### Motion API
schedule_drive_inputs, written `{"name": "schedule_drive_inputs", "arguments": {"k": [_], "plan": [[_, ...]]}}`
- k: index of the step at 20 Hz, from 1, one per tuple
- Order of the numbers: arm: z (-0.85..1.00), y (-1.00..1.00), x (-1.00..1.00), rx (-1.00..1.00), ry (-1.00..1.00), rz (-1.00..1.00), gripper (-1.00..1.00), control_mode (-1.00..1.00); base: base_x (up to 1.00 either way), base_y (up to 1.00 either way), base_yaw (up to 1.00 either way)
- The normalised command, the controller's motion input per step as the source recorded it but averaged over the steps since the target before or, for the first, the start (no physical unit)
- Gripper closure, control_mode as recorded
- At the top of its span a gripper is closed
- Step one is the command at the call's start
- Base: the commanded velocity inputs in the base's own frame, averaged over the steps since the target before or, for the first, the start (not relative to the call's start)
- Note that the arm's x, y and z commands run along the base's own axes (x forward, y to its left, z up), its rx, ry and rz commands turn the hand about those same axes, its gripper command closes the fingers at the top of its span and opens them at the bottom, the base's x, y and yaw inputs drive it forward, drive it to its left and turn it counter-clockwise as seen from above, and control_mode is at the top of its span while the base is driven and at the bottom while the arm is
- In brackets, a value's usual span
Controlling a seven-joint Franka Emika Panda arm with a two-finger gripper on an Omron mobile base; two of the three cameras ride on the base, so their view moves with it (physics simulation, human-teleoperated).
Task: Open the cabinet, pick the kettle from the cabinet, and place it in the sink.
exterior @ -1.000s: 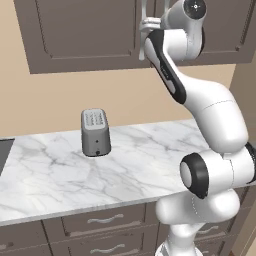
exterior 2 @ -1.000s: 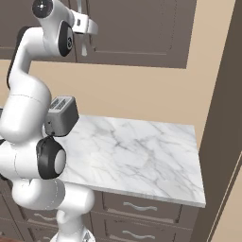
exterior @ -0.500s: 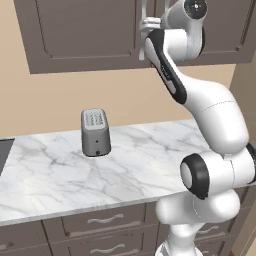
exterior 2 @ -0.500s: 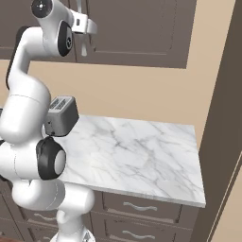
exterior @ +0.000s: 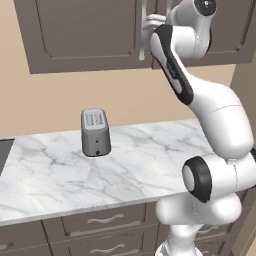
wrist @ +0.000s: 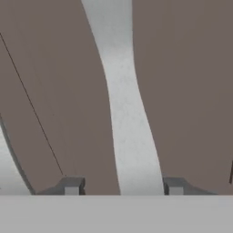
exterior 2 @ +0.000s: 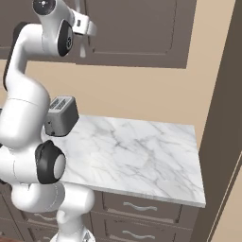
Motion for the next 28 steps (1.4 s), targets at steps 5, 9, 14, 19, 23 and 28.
{"name": "schedule_drive_inputs", "arguments": {"k": [5,9,14,19,23,28], "plan": [[0.00,0.00,-0.41,0.07,-0.01,0.02,1.00,-1.00,0.00,0.00,0.00],[0.00,0.00,-0.51,0.07,-0.05,0.04,1.00,-1.00,0.00,0.00,0.00],[0.00,-0.02,-0.59,0.08,-0.08,0.07,1.00,-1.00,0.00,0.00,0.00],[0.00,-0.03,-0.57,0.11,-0.04,0.08,1.00,-1.00,0.00,0.00,0.00],[0.00,-0.07,-0.57,0.09,0.00,0.09,1.00,-1.00,0.00,0.00,0.00],[0.00,-0.10,-0.54,0.05,0.00,0.12,1.00,-1.00,0.00,0.00,0.00]]}}
